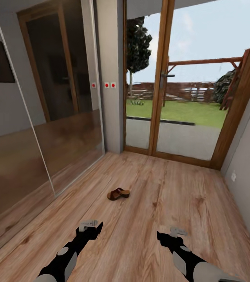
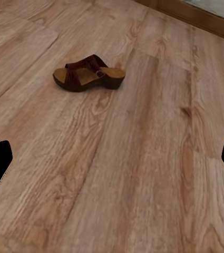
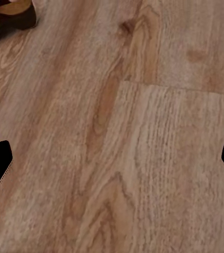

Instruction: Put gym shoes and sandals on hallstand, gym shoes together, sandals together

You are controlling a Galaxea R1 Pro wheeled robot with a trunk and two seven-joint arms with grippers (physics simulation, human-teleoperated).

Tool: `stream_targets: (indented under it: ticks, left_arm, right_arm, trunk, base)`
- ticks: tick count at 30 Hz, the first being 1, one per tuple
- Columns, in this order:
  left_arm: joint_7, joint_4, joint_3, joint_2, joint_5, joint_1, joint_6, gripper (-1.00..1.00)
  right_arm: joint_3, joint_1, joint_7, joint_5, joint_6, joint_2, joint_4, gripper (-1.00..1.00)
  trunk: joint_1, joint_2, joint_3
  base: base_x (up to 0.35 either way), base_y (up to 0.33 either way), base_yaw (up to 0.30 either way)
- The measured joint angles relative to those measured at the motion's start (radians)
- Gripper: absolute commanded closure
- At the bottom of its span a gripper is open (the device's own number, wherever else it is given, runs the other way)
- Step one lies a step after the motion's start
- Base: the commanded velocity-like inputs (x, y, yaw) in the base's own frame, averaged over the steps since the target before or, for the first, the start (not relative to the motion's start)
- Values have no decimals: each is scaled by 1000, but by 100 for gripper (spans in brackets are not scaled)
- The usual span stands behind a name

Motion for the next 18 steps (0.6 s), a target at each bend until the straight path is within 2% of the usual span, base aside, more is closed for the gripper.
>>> stream_targets:
  ticks: [11,18]
  left_arm:
    - [0,0,0,0,0,0,0,-100]
    - [0,1,0,0,0,0,0,-100]
  right_arm:
    - [0,0,0,1,0,0,0,-100]
    - [0,0,0,1,0,0,0,-100]
  trunk:
    - [0,0,-7]
    - [0,0,-10]
  base:
    - [285,-209,247]
    - [280,-219,69]
